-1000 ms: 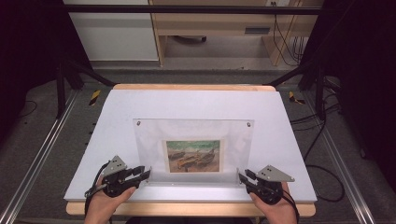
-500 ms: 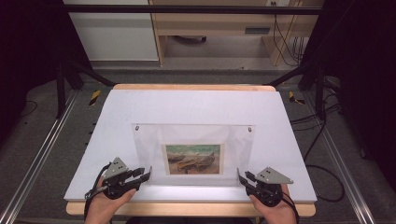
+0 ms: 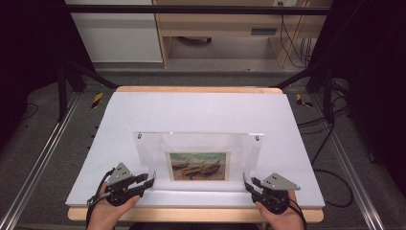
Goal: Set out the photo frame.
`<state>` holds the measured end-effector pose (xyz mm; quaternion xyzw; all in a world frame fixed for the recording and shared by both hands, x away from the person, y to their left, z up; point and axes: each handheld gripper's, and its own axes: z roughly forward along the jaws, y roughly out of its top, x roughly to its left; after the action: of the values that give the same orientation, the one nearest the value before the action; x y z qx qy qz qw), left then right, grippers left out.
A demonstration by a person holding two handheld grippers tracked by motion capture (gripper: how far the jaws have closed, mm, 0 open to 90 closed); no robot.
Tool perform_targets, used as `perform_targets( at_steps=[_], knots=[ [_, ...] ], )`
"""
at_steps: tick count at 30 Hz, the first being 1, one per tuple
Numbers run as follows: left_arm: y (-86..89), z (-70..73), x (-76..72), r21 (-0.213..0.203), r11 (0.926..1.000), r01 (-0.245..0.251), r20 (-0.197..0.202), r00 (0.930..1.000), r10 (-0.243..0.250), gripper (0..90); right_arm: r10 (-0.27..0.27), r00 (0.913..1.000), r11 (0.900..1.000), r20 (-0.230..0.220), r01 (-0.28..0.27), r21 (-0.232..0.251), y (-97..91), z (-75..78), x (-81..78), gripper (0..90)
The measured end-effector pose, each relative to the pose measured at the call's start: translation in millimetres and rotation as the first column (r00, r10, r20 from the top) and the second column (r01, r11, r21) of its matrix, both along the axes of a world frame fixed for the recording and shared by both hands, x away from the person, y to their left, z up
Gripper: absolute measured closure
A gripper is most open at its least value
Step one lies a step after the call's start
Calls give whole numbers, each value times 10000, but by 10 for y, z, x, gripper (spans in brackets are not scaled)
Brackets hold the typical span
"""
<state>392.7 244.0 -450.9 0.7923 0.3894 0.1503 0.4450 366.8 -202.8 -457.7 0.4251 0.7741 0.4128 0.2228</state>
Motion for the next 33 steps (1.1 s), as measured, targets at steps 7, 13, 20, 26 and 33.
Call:
perform_targets(
  at_steps=[7, 13, 20, 26, 33],
  knots=[
    [21, 35, -7, -12, 9991, -435, 476, 9979, 435, 302, -114, 9997, 9999, 207, 113, 85, -26, 26, -22, 362],
    [35, 75, -30, -488, 9977, -466, 659, 9966, 498, 164, -570, 9968, 9982, 555, 559, 219, -110, 72, -67, 188],
    [154, 135, -58, -837, 9947, -590, 1029, 9924, 675, 87, -1195, 9886, 9926, 914, 1169, 330, -242, 98, -84, 112],
    [264, 155, -53, -1133, 9901, -827, 1113, 9892, 953, 82, -1625, 9808, 9865, 1080, 1595, 360, -352, 109, -103, 94],
    [429, 162, -20, -1294, 9817, -1397, 1283, 9793, 1563, 79, -2227, 9658, 9749, 1326, 2213, 252, -495, 111, -85, 87]
  ],
)
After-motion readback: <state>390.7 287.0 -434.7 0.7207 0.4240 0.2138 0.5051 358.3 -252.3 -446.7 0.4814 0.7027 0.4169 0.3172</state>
